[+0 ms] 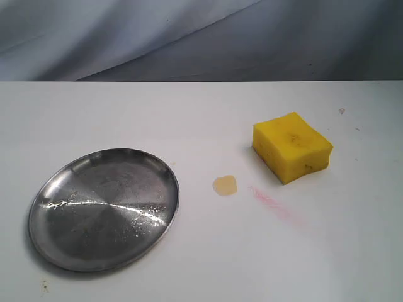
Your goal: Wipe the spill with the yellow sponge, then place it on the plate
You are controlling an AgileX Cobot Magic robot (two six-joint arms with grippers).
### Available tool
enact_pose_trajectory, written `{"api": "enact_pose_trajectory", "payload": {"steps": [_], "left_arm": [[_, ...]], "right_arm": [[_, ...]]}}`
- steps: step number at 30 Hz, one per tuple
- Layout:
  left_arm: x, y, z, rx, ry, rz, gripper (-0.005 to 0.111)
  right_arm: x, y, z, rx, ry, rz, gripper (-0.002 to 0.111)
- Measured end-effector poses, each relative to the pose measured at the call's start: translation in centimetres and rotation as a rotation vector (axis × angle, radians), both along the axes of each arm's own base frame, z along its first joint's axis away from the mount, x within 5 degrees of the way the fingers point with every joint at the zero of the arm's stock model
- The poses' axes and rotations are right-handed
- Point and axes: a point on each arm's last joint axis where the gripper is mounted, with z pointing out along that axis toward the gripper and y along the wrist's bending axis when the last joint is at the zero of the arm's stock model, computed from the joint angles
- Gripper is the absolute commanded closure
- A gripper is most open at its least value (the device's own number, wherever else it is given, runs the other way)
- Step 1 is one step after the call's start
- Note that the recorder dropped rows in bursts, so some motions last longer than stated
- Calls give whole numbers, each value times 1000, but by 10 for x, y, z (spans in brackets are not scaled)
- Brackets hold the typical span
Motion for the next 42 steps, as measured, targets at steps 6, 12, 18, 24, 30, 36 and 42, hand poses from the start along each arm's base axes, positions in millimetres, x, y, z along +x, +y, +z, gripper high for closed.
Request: {"api": "enact_pose_trajectory", "payload": {"steps": [6, 12, 18, 24, 30, 36, 42], "left_arm": [[0, 0, 0, 0, 0, 0, 107], [0, 0, 0, 0, 0, 0, 107], [0, 0, 0, 0, 0, 0, 107], [0, 0, 0, 0, 0, 0, 107], [0, 0, 0, 0, 0, 0, 107], [0, 0, 0, 0, 0, 0, 107], [0, 0, 0, 0, 0, 0, 107]], "right_arm": [[0, 0, 0, 0, 0, 0, 108], [0, 0, 0, 0, 0, 0, 108], [1, 1, 9, 48, -84, 7, 108], [-1, -1, 35, 402, -277, -4, 108], [13, 3, 73, 467, -185, -13, 108], [73, 25, 110, 284, 99, -16, 108], [155, 54, 114, 71, 449, 12, 84]]}}
